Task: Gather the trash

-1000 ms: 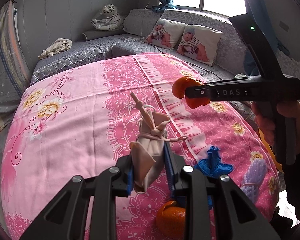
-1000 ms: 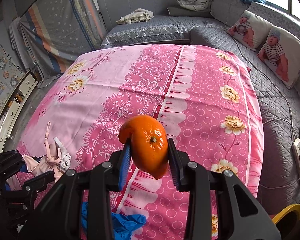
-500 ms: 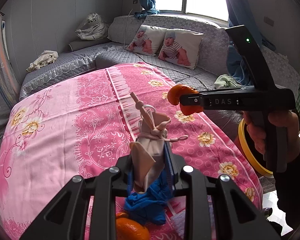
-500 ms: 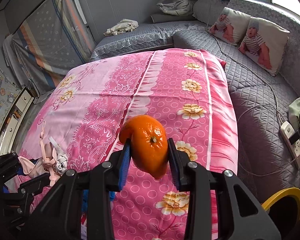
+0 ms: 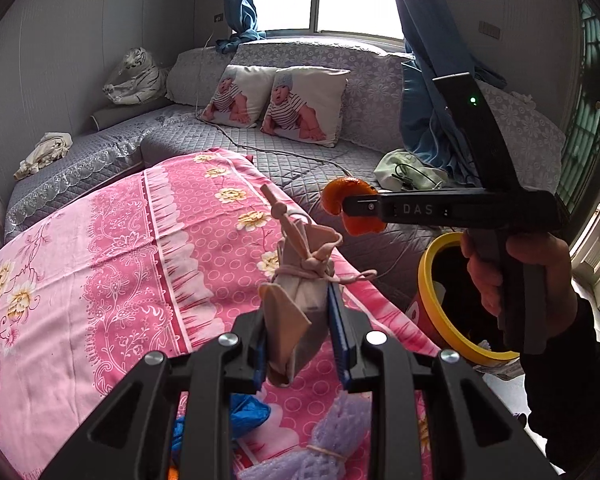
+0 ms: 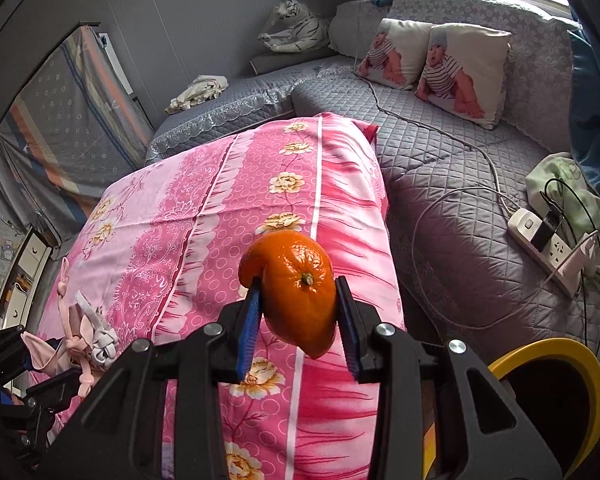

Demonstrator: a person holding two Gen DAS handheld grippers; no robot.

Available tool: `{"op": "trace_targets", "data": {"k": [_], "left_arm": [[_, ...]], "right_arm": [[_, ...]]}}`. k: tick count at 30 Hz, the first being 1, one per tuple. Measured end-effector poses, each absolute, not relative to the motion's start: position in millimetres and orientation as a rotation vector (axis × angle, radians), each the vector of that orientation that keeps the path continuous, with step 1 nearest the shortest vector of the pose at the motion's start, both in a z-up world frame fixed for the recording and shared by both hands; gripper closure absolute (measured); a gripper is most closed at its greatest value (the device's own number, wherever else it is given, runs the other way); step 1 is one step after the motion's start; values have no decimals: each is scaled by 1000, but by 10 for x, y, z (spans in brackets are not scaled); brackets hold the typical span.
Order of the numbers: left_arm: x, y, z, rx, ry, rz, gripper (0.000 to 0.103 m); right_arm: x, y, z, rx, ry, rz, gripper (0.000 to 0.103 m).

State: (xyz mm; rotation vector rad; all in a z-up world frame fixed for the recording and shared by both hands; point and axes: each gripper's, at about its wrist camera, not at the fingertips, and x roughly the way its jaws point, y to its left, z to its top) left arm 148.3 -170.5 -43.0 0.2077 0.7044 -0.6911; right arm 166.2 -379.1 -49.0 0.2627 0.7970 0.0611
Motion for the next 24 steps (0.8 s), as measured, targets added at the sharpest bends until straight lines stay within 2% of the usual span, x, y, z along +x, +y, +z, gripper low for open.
{"op": "trace_targets", "data": {"k": [24], "left_arm": [[1108, -2778, -398, 298, 673, -894, 79]], "right_arm": [[676, -5021, -387, 387, 684, -193, 69]]}}
